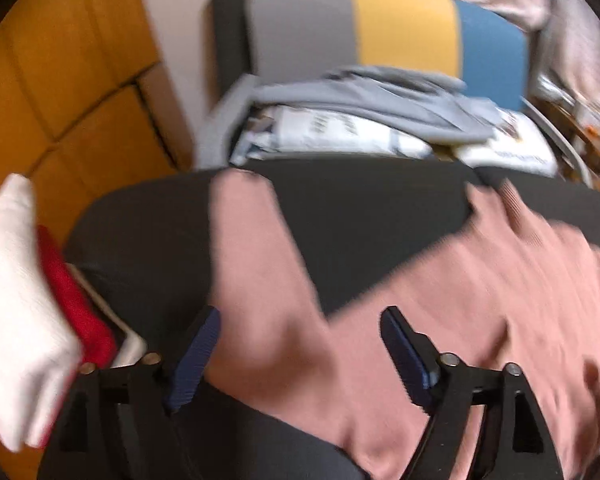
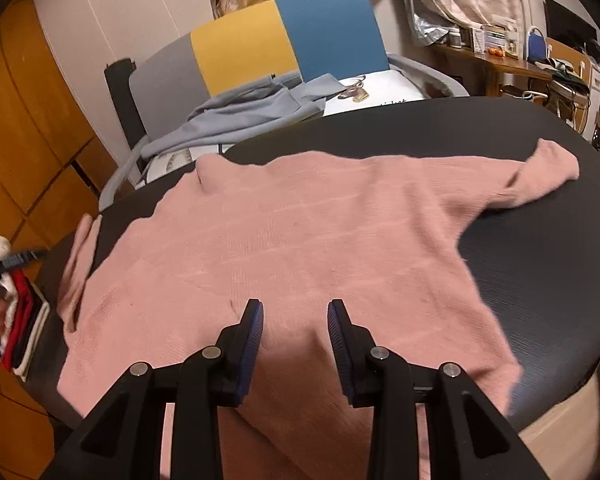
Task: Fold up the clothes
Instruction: 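Lay the sleeve flat with the left tool while the right tool smooths the body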
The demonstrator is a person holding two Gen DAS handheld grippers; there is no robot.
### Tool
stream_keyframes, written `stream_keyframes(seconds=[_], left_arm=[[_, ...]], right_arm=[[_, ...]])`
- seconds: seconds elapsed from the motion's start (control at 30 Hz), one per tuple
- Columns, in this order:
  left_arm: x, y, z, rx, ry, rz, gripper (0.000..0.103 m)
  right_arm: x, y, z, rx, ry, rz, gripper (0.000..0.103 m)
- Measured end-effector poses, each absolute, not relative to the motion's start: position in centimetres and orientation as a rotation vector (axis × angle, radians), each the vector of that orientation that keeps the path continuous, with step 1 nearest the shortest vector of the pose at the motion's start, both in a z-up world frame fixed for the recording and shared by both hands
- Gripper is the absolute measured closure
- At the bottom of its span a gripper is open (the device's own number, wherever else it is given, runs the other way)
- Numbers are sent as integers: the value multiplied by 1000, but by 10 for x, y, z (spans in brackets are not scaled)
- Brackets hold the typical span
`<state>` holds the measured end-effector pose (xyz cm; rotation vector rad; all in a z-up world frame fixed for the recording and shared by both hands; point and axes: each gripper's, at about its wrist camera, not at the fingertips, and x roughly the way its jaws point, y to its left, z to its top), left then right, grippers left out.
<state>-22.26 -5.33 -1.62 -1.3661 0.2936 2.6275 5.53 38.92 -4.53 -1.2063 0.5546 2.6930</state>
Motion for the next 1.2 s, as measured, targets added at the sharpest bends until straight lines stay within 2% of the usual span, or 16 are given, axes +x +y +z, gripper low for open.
stream_keyframes(seconds=[0.13, 0.2, 0.27, 0.33, 0.43, 0.57, 0.6, 0.73, 0.87, 0.97, 1.03, 1.1, 1.13, 1.17, 1.2], left_arm=[[-181, -7, -57, -1359, 429, 2418, 15], [-168, 13, -73, -1365, 517, 2364, 15], [-157, 26, -85, -1370, 563, 2331, 15], [-153, 32, -89, -1380, 529, 2315, 15], [-149, 32, -91, -1415, 459, 2313, 9], [-145, 26, -95, -1441, 332, 2314, 8], [-145, 26, -96, -1439, 316, 2318, 8], [-141, 31, -90, -1403, 278, 2318, 8], [-138, 32, -76, -1337, 258, 2283, 8], [-141, 34, -75, -1324, 288, 2269, 2], [-145, 45, -86, -1341, 418, 2292, 2], [-148, 53, -98, -1355, 529, 2308, 2], [-148, 51, -99, -1365, 482, 2291, 10], [-148, 48, -99, -1380, 401, 2261, 31], [-149, 44, -99, -1393, 322, 2230, 44]], right_arm=[[72, 390, -40, -1257, 540, 2775, 47], [75, 382, -43, -1299, 506, 2804, 45], [75, 367, -49, -1375, 395, 2822, 45], [73, 355, -57, -1460, 266, 2806, 45], [75, 334, -73, -1578, 8, 2747, 45], [79, 329, -96, -1576, -290, 2582, 45], [79, 334, -100, -1566, -270, 2567, 45], [77, 370, -103, -1501, 147, 2590, 45], [76, 394, -106, -1460, 385, 2572, 50], [76, 396, -105, -1430, 398, 2576, 67], [73, 395, -103, -1412, 435, 2589, 80], [75, 397, -99, -1381, 517, 2598, 88], [79, 399, -96, -1360, 575, 2605, 89], [81, 401, -93, -1339, 630, 2612, 90], [80, 403, -89, -1320, 678, 2620, 90]])
